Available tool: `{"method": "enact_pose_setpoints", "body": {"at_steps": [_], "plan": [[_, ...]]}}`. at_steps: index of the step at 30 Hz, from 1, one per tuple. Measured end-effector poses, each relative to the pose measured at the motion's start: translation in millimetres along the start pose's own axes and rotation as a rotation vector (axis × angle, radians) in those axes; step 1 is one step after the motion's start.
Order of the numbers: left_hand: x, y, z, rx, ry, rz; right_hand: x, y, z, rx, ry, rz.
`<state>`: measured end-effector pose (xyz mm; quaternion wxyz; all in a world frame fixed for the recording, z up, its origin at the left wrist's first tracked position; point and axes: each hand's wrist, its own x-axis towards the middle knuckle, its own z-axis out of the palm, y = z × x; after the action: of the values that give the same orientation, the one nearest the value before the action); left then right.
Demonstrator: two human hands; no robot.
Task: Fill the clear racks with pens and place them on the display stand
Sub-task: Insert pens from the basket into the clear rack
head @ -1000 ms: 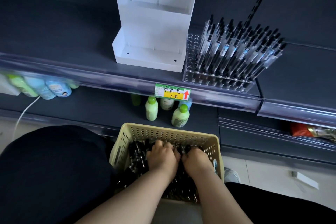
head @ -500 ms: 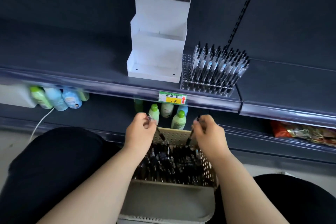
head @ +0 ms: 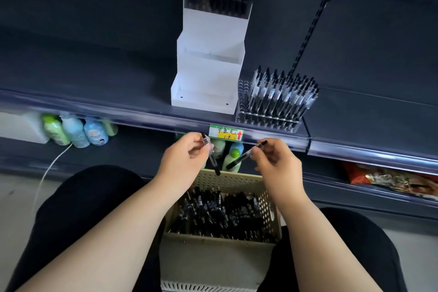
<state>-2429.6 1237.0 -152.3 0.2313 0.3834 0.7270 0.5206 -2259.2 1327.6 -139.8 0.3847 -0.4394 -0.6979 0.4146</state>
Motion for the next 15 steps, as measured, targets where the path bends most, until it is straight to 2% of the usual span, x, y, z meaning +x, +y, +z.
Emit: {"method": "enact_pose_setpoints", "body": {"at_steps": [7, 15], "plan": [[24.6, 24.1, 12.7, -0.165, 0.082, 0.094, 25.9, -26.3, -16.2, 0.161, 0.11, -0.098], [102.9, 72.6, 16.3, -0.175, 0.136, 0.274, 101.6, -85.7, -31.7, 0.183, 0.189, -0.33]]}}
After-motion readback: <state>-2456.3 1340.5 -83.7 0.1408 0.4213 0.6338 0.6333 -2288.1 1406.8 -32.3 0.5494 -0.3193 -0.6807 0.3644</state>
